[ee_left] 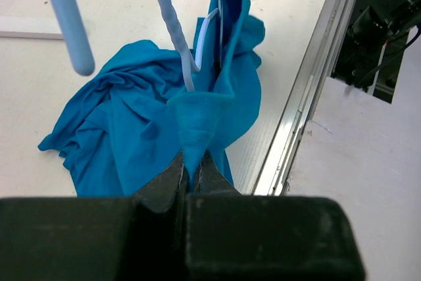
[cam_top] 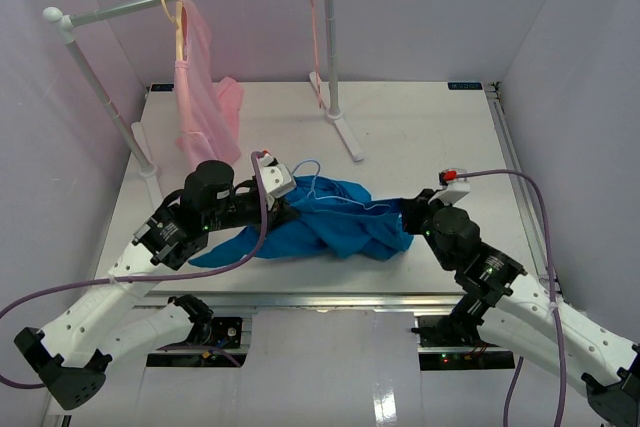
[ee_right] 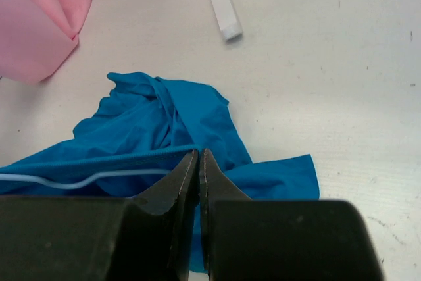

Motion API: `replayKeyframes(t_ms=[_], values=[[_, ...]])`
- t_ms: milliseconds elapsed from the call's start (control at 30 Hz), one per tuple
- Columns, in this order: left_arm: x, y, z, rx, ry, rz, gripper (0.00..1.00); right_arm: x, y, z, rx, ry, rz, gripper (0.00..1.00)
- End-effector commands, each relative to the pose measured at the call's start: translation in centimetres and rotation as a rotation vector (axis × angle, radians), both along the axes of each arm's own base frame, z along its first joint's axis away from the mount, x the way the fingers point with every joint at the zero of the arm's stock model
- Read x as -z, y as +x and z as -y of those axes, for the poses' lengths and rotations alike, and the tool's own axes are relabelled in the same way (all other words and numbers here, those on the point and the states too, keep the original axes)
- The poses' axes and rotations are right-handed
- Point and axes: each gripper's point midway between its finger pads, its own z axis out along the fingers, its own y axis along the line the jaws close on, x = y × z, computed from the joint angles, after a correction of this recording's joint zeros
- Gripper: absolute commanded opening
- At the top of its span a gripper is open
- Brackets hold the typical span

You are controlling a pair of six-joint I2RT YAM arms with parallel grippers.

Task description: Place the t-shirt on the hanger

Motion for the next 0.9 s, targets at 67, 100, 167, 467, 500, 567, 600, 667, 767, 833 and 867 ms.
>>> replayKeyframes(t_ms=[67,100,167,467,500,567,600,667,767,833,867], values=[[-0.5,-0.8,0.5,0.062,0.009,-0.026,0.00,-7.4,0.0,-4.0,-0.281,-0.128,0.147,0.08],[0.0,-1.0,1.1,0.092,0.007,-0.059,0.00,-8.0,-0.2,-4.6,-0.317,-0.132,0.153,0.08],[0.6,-1.6,2.1,0.140,-0.010,-0.123,0.00,-9.5,-0.7,-6.3,-0.414,-0.144,0.147,0.08],[2.3,-2.7,3.3,0.214,-0.075,-0.167,0.00,-10.1,-6.5,-12.1,-0.899,-0.102,0.055,0.08],[2.6,-2.8,3.4,0.222,-0.071,-0.177,0.00,-9.3,-6.7,-12.2,-0.913,-0.114,0.035,0.08],[3.2,-3.1,3.6,0.243,-0.067,-0.202,0.00,-7.7,-6.6,-12.1,-0.913,-0.147,-0.002,0.08],[3.4,-3.3,3.7,0.257,-0.068,-0.215,0.00,-7.1,-6.2,-11.8,-0.888,-0.167,-0.013,0.08],[3.4,-3.6,3.9,0.280,-0.075,-0.233,0.00,-6.6,-5.6,-11.4,-0.852,-0.193,-0.020,0.10],[3.2,-3.9,4.0,0.290,-0.087,-0.239,0.00,-7.2,-5.6,-11.3,-0.853,-0.193,-0.003,0.21],[2.9,-3.9,4.0,0.290,-0.093,-0.239,0.00,-8.2,-5.9,-11.2,-0.863,-0.183,0.015,0.29],[2.9,-4.0,4.0,0.295,-0.096,-0.240,0.00,-8.6,-6.0,-11.1,-0.863,-0.181,0.022,0.35]])
